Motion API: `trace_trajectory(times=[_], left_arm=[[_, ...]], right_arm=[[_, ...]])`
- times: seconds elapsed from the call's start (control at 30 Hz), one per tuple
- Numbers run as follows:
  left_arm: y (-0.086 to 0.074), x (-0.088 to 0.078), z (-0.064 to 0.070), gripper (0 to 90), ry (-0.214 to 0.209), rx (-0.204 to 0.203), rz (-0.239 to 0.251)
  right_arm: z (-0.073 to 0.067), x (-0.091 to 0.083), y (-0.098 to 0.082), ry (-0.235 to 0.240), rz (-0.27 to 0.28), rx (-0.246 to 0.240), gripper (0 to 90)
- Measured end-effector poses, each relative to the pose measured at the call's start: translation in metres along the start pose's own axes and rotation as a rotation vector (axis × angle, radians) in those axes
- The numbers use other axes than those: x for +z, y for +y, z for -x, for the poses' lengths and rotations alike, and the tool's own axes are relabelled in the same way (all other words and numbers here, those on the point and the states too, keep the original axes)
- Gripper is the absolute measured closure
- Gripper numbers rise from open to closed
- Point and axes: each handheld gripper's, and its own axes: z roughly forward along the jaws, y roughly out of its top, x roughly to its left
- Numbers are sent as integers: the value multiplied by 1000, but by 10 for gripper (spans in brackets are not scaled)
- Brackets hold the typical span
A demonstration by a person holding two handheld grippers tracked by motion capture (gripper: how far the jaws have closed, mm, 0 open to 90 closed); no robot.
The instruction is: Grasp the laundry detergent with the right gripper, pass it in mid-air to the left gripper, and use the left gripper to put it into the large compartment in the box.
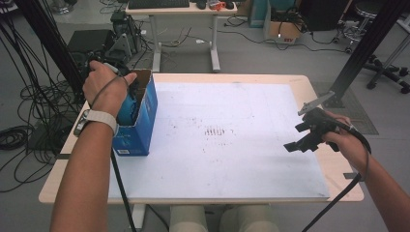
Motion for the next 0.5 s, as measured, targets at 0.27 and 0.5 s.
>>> trace_trajectory(times=[0.27, 0.5], left_arm=[[-3, 21, 1, 375, -1, 18, -11], [-6, 39, 2, 375, 12, 18, -15]], right_arm=[[0, 5, -1, 3, -12, 19, 38], [1, 8, -1, 5, -13, 26, 38]])
